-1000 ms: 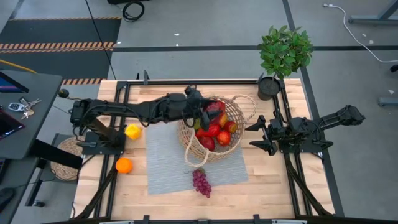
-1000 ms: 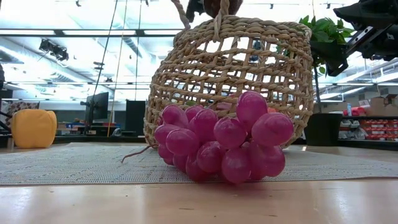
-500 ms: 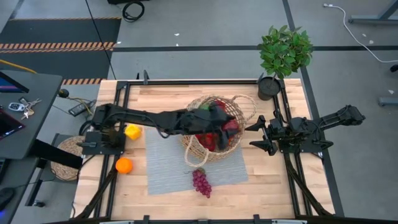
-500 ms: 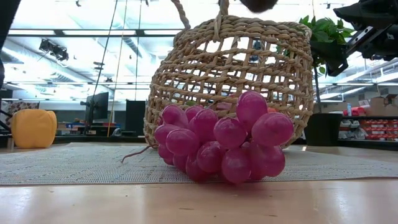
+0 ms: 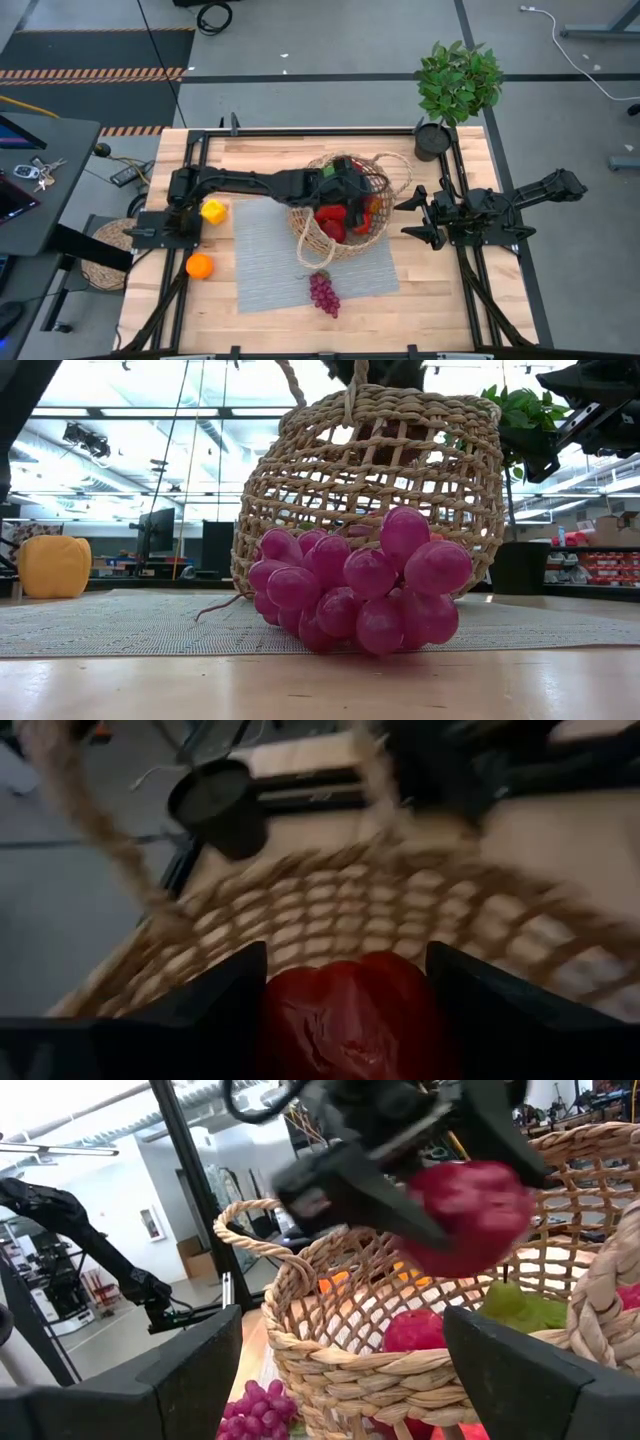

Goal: Build produce basket
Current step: Put the dark red apple into the brown basket, then put the yellow bell pepper into the brown basket

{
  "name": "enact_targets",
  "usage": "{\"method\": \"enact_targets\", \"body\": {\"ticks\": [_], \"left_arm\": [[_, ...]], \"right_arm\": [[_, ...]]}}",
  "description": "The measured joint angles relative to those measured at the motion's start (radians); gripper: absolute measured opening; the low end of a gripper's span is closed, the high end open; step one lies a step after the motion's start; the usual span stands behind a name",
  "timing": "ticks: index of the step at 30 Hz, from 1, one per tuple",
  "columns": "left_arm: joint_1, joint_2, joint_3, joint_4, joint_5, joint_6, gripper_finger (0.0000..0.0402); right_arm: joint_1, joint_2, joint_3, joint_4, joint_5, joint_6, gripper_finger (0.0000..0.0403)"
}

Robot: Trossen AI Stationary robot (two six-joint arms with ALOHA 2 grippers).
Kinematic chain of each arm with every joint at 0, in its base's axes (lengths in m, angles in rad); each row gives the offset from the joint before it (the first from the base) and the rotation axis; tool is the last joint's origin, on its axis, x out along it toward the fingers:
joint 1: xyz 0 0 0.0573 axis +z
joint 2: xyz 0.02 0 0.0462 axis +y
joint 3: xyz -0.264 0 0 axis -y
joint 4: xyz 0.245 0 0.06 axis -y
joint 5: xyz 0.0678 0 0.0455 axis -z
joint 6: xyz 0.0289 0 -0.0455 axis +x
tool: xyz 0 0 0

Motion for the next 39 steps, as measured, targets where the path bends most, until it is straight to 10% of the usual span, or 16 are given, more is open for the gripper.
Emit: {"method": "enact_targets", "body": {"ticks": [21,30,39], "left_arm": [[0.010,0.035,0.000,-0.123,-0.023,0.006,0.0328],[-0.086,-0.014,0.107,-0.222,-0.325,0.164,0.0341],[-0.138,-0.178,0.123,-0.469,-0.353,-0.043,0.0297]], "right_arm": [[0.000,0.001,0.000,0.001,0.000,0.000,0.0348],[0.000,0.001,0.000,0.000,0.000,0.000,0.0348],[0.000,0.001,0.000,0.001,0.000,0.000,0.0348]]}}
